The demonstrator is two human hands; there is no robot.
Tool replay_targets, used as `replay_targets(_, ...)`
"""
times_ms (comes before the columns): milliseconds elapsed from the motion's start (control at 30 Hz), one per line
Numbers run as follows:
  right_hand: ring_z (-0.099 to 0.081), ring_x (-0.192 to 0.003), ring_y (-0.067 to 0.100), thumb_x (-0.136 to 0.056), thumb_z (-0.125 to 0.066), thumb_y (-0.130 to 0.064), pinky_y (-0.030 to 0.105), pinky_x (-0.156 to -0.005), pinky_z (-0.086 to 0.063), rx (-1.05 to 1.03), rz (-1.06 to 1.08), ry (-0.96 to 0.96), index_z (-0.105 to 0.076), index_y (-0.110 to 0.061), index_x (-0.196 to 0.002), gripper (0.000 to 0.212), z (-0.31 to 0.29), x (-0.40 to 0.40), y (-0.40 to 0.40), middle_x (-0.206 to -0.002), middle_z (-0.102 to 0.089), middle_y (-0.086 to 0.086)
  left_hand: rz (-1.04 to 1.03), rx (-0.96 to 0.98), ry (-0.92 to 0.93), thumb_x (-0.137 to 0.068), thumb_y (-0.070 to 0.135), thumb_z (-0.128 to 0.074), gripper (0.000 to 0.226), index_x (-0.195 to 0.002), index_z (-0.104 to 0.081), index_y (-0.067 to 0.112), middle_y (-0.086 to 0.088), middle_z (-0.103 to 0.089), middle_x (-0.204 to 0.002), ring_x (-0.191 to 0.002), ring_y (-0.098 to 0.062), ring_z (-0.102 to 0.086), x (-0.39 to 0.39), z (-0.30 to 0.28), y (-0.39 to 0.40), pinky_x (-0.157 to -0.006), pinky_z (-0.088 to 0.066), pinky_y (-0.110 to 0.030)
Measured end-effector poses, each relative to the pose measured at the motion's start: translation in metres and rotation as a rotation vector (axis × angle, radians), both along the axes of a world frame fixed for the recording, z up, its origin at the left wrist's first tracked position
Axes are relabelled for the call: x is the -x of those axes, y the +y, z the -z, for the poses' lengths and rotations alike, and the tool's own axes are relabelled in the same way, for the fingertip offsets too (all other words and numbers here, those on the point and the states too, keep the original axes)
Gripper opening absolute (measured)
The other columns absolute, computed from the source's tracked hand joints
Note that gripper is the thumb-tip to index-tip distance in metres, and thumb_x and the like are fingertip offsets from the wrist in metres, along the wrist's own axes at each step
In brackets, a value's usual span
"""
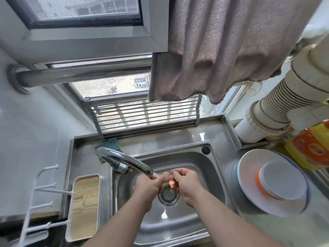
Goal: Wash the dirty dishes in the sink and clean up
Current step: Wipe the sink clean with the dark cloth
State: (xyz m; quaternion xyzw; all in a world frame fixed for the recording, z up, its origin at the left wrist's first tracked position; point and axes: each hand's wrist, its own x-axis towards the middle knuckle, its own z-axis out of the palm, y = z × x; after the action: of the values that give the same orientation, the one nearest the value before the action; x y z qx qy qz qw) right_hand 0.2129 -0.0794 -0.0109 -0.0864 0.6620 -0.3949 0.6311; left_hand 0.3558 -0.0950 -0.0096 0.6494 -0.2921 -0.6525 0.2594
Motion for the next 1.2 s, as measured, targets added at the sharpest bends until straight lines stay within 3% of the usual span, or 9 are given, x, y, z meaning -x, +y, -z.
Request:
replay_targets(267, -0.059, -0.057, 0.015, -0.105, -0.059, -0.023, 0.028, -0.058, -0.049, -0.018, -0.035, -0.018, -0.067, -0.008, -0.093, 0.021, -0.008, 0.015, 0.015, -0.067, -0.064, 0.005, -0.078, -0.041, 0.056, -0.094, 0.004, -0.075, 0.009, -0.097, -0.07, -0.003, -0.011, -0.066, -0.07, -0.06, -0.016, -0.06, 0.009, 0.001, 0.012, -0.066, -0.058, -0.031)
replay_targets(433, -0.043, -0.053, 0.018, -0.108, -0.04, -0.051, 0.03, -0.056, -0.036, -0.046, -0.207, 0.325, -0.054, -0.016, -0.073, 0.052, -0.01, 0.012, 0.015, -0.055, -0.049, -0.003, 0.025, -0.054, -0.174, -0.088, 0.06, -0.072, 0.053, -0.067, -0.058, 0.013, -0.002, -0.046, -0.053, -0.046, -0.015, -0.035, 0.001, -0.011, 0.018, -0.051, -0.029, -0.028)
replay_targets(567, -0.052, -0.074, 0.021, -0.108, -0.035, -0.026, 0.035, -0.066, -0.041, -0.009, -0.283, 0.552, -0.053, -0.019, -0.088, 0.027, -0.015, 0.016, 0.026, -0.081, -0.058, 0.0, 0.178, -0.176, -0.252, -0.104, 0.062, -0.043, 0.058, -0.083, -0.061, 0.011, -0.015, -0.047, -0.065, -0.052, -0.023, -0.048, 0.011, -0.016, 0.035, -0.056, -0.037, -0.029)
replay_targets(667, -0.049, -0.077, 0.021, -0.095, -0.03, -0.006, 0.034, -0.061, -0.043, -0.094, -0.345, 0.584, -0.044, -0.022, -0.101, 0.022, -0.018, 0.028, 0.04, -0.095, -0.054, 0.003, 0.321, -0.173, -0.208, -0.107, 0.021, -0.041, 0.021, -0.103, -0.061, 0.018, -0.004, -0.045, -0.071, -0.051, -0.016, -0.036, 0.022, -0.015, 0.046, -0.046, -0.028, -0.025)
replay_targets(767, -0.051, -0.081, 0.023, -0.084, -0.041, -0.007, 0.044, -0.068, -0.054, -0.12, -0.383, 0.606, -0.043, -0.023, -0.092, 0.018, -0.017, 0.043, 0.054, -0.1, -0.047, 0.001, 0.451, -0.231, -0.05, -0.094, -0.011, -0.046, 0.055, -0.128, -0.057, 0.031, -0.014, -0.053, -0.114, -0.083, -0.026, -0.06, 0.03, -0.015, 0.053, -0.064, -0.055, -0.031)
replay_targets(933, -0.041, -0.06, 0.02, -0.077, -0.054, -0.007, 0.036, -0.057, -0.035, -0.064, -0.298, 0.737, -0.042, -0.02, -0.065, 0.021, -0.037, 0.065, 0.071, -0.065, -0.045, -0.002, 0.474, -0.034, -0.318, -0.104, 0.032, -0.058, 0.029, -0.085, -0.07, 0.013, -0.005, -0.059, -0.073, -0.049, -0.011, -0.043, 0.055, -0.026, 0.056, -0.044, -0.033, -0.019)
replay_targets(1033, -0.069, -0.097, 0.014, -0.08, -0.062, -0.012, 0.034, -0.08, -0.055, -0.007, -0.366, 0.553, -0.07, -0.039, -0.115, 0.045, -0.039, 0.079, 0.08, -0.113, -0.069, -0.01, 0.321, -0.122, -0.16, -0.103, -0.002, -0.039, 0.038, -0.122, -0.063, 0.019, -0.011, -0.066, -0.106, -0.067, -0.022, -0.061, 0.069, -0.028, 0.051, -0.046, -0.046, -0.024)
replay_targets(1100, -0.06, -0.116, 0.006, -0.083, -0.068, -0.017, 0.027, -0.098, -0.05, 0.037, -0.381, 0.405, -0.042, -0.036, -0.155, 0.079, -0.039, 0.089, 0.085, -0.15, -0.049, -0.013, 0.352, -0.208, -0.03, -0.099, -0.012, -0.035, 0.06, -0.137, -0.052, 0.031, -0.007, -0.055, -0.132, -0.097, -0.03, -0.069, 0.077, -0.024, 0.052, -0.065, -0.062, -0.038)
replay_targets(1200, -0.06, -0.113, 0.0, -0.089, -0.065, -0.019, 0.023, -0.102, -0.047, 0.141, -0.265, 0.462, -0.05, -0.035, -0.149, 0.064, -0.057, 0.109, 0.087, -0.149, -0.054, -0.014, 0.444, -0.157, -0.106, -0.1, 0.005, -0.058, 0.027, -0.123, -0.065, 0.018, -0.008, -0.063, -0.117, -0.093, -0.026, -0.067, 0.097, -0.03, 0.054, -0.072, -0.061, -0.037)
